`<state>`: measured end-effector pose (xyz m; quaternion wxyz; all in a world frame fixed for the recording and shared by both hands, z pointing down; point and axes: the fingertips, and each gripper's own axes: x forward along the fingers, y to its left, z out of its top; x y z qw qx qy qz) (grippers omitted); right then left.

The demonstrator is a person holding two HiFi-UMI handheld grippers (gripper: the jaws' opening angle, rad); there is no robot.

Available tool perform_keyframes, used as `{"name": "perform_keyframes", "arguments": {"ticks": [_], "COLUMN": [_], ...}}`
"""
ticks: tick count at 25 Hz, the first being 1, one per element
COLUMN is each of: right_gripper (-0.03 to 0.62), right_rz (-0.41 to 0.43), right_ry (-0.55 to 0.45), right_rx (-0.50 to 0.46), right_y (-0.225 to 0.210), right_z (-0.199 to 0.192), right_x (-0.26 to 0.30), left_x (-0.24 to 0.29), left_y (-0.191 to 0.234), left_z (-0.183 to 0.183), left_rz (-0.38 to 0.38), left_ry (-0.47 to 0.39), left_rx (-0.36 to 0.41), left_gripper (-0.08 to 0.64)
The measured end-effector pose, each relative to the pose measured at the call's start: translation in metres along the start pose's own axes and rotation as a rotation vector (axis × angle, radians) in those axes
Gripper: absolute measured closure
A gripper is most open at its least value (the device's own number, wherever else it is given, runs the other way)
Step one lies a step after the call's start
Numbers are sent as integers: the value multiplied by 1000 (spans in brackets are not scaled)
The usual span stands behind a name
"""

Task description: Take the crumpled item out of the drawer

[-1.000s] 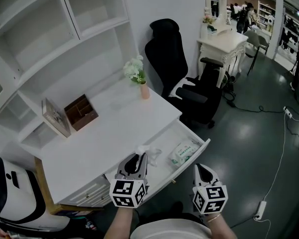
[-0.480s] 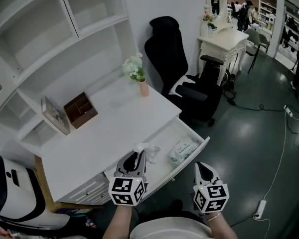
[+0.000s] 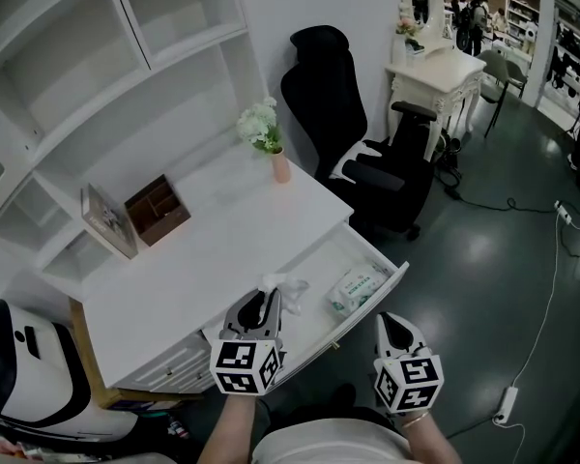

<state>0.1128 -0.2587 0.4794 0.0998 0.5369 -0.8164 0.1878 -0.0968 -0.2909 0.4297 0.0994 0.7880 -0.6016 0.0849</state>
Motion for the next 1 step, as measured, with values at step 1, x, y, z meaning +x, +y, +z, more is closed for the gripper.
{"name": "perform_keyframes", "arguments": {"ticks": [1], "right_gripper": [591], "right_rz": [1], "right_ry": [-1], "right_rx": [-1], "right_y": [0], "right_z": [0], "right_x": [0], "left_x": [0], "left_y": [0], "left_z": [0], "left_rz": [1], "left_ry": [1], "left_rx": [1], "left_gripper": [505]}}
